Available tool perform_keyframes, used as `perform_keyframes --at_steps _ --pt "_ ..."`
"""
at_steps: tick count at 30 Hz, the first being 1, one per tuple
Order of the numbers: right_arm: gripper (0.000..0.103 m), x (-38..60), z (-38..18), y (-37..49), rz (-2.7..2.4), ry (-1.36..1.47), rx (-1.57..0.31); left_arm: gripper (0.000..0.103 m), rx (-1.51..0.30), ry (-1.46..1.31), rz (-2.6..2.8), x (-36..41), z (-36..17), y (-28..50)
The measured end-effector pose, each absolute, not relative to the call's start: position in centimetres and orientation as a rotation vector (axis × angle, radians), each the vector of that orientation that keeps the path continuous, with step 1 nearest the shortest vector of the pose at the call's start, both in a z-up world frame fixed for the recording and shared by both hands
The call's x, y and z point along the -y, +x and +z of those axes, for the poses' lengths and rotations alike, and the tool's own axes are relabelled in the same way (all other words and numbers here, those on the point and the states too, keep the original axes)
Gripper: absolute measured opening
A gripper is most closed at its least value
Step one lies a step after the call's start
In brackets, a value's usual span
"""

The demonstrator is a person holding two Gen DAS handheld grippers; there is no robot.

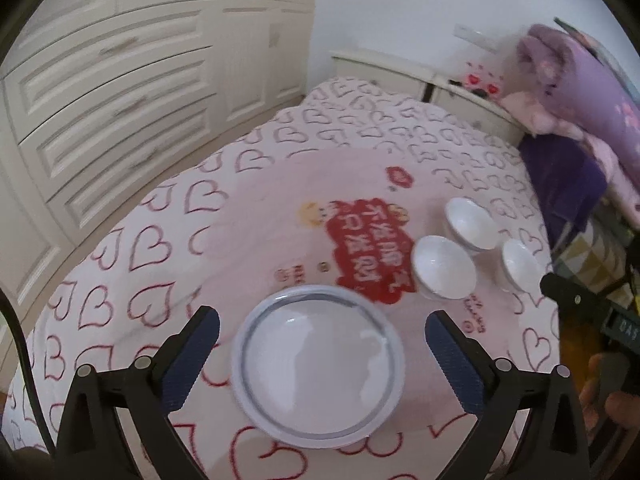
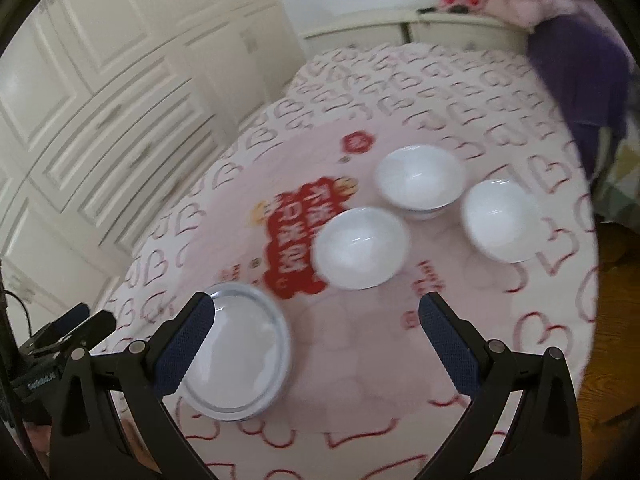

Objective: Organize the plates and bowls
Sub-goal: 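Move both open tools over the white bowls on the mat, then grasp a white bowl rim with the left tool while the right tool grasps another bowl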

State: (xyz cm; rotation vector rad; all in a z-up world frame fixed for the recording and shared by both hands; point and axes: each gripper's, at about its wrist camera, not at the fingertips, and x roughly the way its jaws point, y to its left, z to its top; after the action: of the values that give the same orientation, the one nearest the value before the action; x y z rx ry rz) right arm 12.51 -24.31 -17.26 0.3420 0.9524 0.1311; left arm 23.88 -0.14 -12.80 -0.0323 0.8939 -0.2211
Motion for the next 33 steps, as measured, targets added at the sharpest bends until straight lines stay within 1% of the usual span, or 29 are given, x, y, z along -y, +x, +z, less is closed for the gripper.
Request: perform_keyframes --at_steps 5,11,20,22,23,25,27,28,31,33 --pt "0.103 28.3 -17.3 12.6 0.057 0.369 -0.947 0.102 -0.892 0.020 -0.283 3.0 -13.2 25.5" --pt "0.103 31.1 -18.5 13.8 0.024 0.404 -0.967 0.102 -0.913 0.067 -0.334 6.3 -14.4 29.5" --pt "0.103 30.6 -23.5 18.2 0.095 0.433 -1.088 0.102 -0.997 0.030 -0.365 10.0 -18.5 36.7" --pt "0.103 30.4 -25.0 19.4 0.110 0.440 -1.117 0.101 -1.018 0.022 -0.365 10.8 -19.6 38.3" --pt "0.103 30.4 -25.6 19.9 0.116 0.447 -1.129 0.100 -1.032 0.019 -0.367 11.3 -20.5 39.4" --pt "0.103 30.4 -26.9 20.8 0.132 0.476 -1.152 0.092 -1.054 0.014 -0.365 12.2 -21.7 40.8" --pt "0.103 30.5 -28.1 21.7 0.146 0.503 -1.171 0.087 -1.085 0.005 -0.367 13.1 -23.2 42.6" --pt "0.100 30.5 -28.4 22.1 0.150 0.510 -1.178 0.083 -1.109 -0.007 -0.370 13.4 -24.2 43.9" --pt "0.096 30.4 -29.7 22.9 0.166 0.532 -1.202 0.077 -1.155 -0.035 -0.369 14.2 -26.3 45.8" --pt "0.091 30.4 -30.6 23.4 0.175 0.537 -1.220 0.071 -1.187 -0.055 -0.374 14.5 -27.7 47.2"
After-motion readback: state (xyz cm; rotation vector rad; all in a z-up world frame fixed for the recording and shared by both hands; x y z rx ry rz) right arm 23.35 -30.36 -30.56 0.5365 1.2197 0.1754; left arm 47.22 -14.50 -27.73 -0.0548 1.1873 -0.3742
